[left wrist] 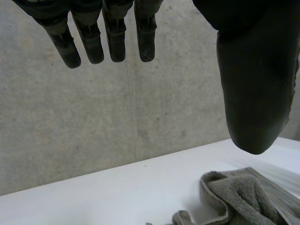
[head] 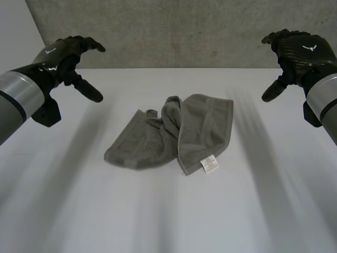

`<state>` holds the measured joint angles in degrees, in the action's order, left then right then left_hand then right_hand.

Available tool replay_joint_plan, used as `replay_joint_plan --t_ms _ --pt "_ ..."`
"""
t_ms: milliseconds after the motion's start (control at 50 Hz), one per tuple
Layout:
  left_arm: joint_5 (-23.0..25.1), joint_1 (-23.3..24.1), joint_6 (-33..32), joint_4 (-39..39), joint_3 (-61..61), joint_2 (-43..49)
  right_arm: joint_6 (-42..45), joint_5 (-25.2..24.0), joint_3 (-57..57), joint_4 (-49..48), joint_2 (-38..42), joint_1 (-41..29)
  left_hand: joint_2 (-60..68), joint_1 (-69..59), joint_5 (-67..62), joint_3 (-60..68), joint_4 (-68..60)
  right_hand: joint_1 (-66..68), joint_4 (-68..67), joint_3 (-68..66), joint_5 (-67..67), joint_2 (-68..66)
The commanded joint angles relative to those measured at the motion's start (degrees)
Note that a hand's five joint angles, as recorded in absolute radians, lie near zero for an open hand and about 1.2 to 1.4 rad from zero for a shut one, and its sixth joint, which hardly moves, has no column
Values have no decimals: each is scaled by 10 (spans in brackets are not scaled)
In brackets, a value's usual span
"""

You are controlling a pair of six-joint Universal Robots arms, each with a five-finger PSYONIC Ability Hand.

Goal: Fold the towel.

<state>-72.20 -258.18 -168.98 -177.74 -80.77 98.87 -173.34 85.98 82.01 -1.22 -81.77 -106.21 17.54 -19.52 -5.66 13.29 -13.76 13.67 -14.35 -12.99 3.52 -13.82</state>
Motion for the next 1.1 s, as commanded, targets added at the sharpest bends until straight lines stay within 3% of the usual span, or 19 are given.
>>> replay_joint_plan --t_ms 20,100,340,520,680,820,920,980,1100 --pt "-14 1 4 -1 -3 -3 -4 6 -2 17 -3 1 -38 58 19 -33 38 -37 44 30 -35 38" --pt "-15 9 3 -1 -3 0 -1 31 -4 20 0 1 -45 64 26 -33 38 -37 44 30 -35 38" --pt "-42 12 -6 -1 -6 -6 -1 36 -4 22 0 1 -46 66 28 -33 38 -37 44 30 -35 38" --pt "-87 31 -79 -2 -4 -3 2 37 -2 22 -1 1 -46 66 28 -33 38 -37 44 30 -35 38" --pt "-94 38 -90 -2 -3 2 1 37 -1 21 1 1 -55 75 36 -33 38 -37 44 30 -35 38" --pt "-87 41 -92 -15 -1 18 -16 31 3 23 3 -1 -55 75 36 -33 38 -37 44 30 -35 38" --pt "-71 45 -92 -53 22 72 -92 24 13 23 12 -2 -50 70 31 -33 38 -37 44 30 -35 38" --pt "-30 54 -92 -67 72 151 -174 -10 18 14 41 -22 -43 63 24 -33 38 -37 44 30 -35 38" --pt "10 57 -92 -66 129 237 -206 -21 -9 -2 113 -60 -41 61 22 -33 38 -37 44 30 -35 38"
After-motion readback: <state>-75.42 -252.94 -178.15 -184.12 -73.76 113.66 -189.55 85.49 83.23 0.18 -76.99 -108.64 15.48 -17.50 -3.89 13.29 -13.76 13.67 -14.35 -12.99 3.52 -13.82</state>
